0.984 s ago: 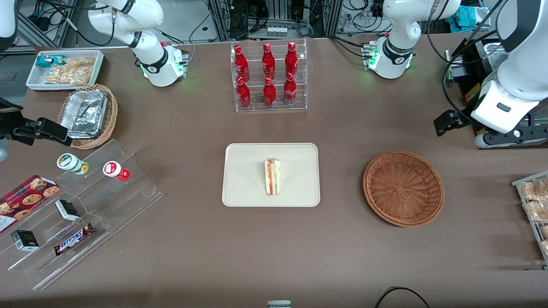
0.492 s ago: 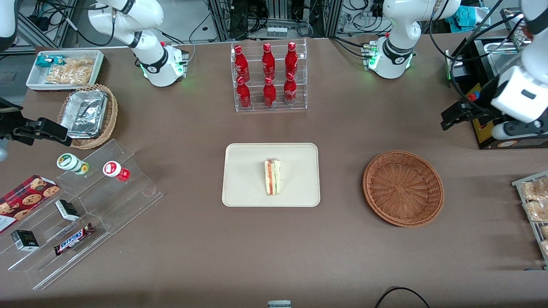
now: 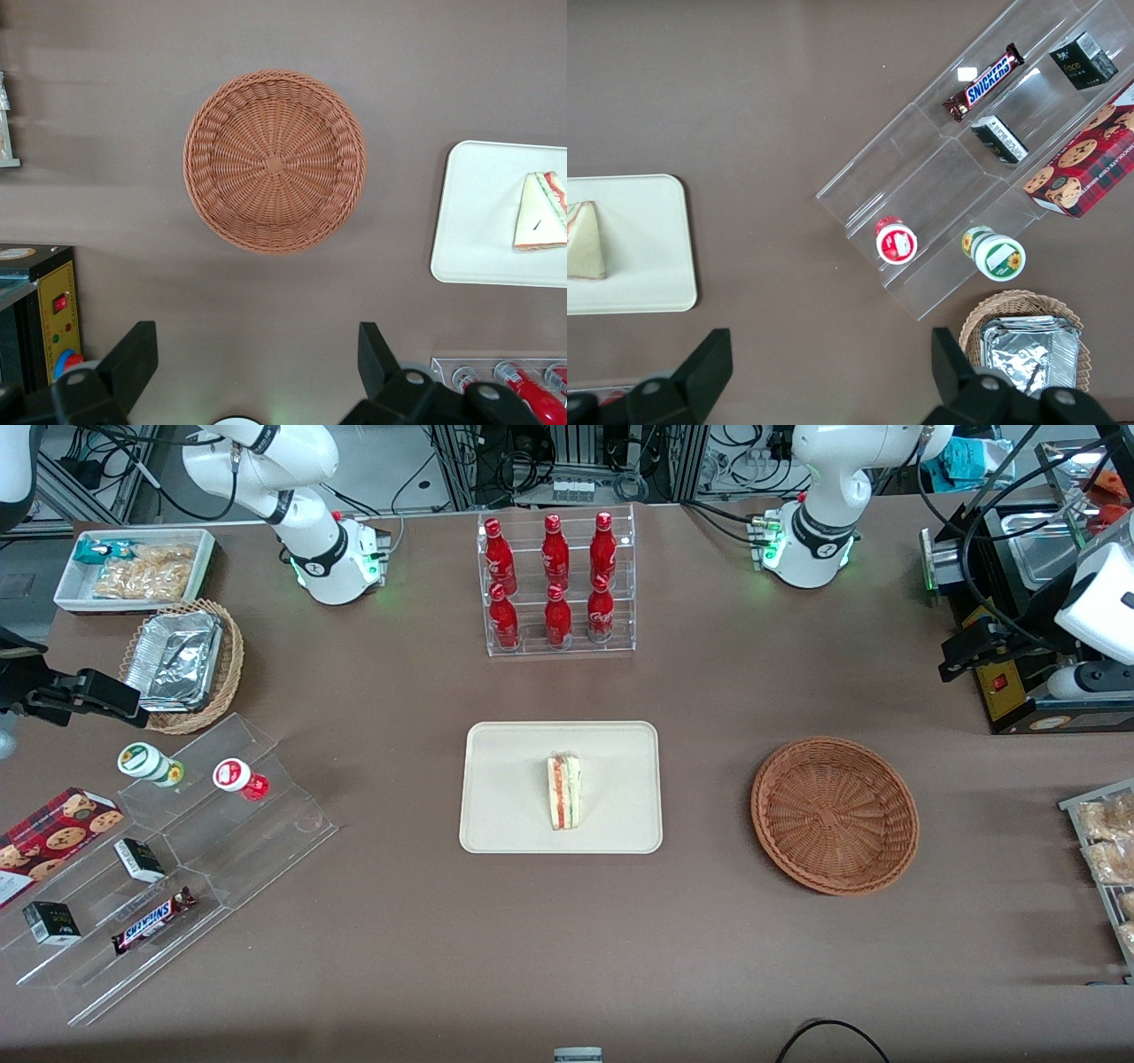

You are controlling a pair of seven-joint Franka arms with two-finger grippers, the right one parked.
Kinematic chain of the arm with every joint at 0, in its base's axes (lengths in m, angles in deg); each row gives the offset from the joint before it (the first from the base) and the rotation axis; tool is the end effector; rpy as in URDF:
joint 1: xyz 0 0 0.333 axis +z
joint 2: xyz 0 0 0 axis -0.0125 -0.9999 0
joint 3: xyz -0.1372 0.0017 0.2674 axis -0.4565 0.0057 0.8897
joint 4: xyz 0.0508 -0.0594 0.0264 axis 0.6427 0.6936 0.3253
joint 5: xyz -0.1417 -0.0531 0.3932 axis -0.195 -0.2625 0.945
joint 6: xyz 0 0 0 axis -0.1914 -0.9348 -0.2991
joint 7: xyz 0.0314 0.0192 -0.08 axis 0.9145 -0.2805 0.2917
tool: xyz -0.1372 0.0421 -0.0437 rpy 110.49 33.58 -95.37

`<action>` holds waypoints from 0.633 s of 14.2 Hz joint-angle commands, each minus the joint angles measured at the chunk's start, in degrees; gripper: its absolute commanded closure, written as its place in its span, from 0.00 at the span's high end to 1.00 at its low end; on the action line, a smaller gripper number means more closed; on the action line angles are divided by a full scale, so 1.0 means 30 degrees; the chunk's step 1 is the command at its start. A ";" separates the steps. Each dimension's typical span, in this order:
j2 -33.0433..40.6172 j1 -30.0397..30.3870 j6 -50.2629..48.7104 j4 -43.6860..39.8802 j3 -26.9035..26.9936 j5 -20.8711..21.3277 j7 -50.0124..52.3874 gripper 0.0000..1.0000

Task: Place sandwich from basket to tray

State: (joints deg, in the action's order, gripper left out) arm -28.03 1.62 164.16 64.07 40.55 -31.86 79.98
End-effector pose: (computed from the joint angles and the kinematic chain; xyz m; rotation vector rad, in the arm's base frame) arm 0.5737 -0.0457 0.5840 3.1051 0.0792 -0.0802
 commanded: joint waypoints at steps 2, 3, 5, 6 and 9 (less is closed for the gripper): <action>0.0203 0.0137 -0.0374 -0.0156 -0.0069 -0.0125 -0.0371 1.00; 0.0203 0.0108 -0.0374 -0.0156 -0.0069 0.0107 -0.0371 1.00; 0.0232 0.0020 -0.0432 -0.0098 -0.0156 0.1188 -0.0254 1.00; 0.0232 -0.0009 -0.0433 -0.0097 -0.0157 0.1281 -0.0109 1.00; 0.0232 -0.0010 -0.0462 -0.0097 -0.0157 0.1252 0.0010 1.00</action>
State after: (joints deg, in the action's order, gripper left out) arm -28.04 1.60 163.88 64.07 40.42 -29.06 79.86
